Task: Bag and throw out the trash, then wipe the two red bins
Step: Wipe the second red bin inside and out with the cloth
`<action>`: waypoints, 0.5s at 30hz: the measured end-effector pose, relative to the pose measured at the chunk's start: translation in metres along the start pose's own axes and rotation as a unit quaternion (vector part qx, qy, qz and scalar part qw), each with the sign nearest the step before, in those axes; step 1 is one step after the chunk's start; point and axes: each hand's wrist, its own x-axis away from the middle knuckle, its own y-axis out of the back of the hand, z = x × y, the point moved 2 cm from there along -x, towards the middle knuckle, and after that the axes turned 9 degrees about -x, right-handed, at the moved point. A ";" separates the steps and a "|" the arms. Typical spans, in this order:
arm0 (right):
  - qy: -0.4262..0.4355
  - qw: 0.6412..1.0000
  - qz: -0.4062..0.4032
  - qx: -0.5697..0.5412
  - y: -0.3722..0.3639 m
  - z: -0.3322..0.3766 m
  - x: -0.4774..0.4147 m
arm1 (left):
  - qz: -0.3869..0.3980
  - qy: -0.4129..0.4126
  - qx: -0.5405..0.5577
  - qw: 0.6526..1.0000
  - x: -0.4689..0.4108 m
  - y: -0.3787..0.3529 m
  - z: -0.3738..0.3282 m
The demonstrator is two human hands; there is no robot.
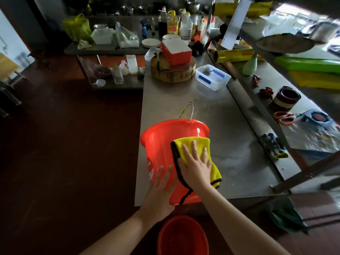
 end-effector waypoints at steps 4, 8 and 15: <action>0.089 0.994 0.009 0.062 -0.010 0.019 0.004 | -0.018 0.012 0.031 0.999 0.003 -0.001 0.003; 0.031 0.999 -0.009 0.005 0.000 -0.012 0.000 | -0.008 0.011 0.028 1.000 0.004 -0.004 0.007; -0.153 0.952 0.001 -0.266 0.011 -0.076 0.001 | 0.040 0.073 0.098 0.992 0.006 -0.018 0.007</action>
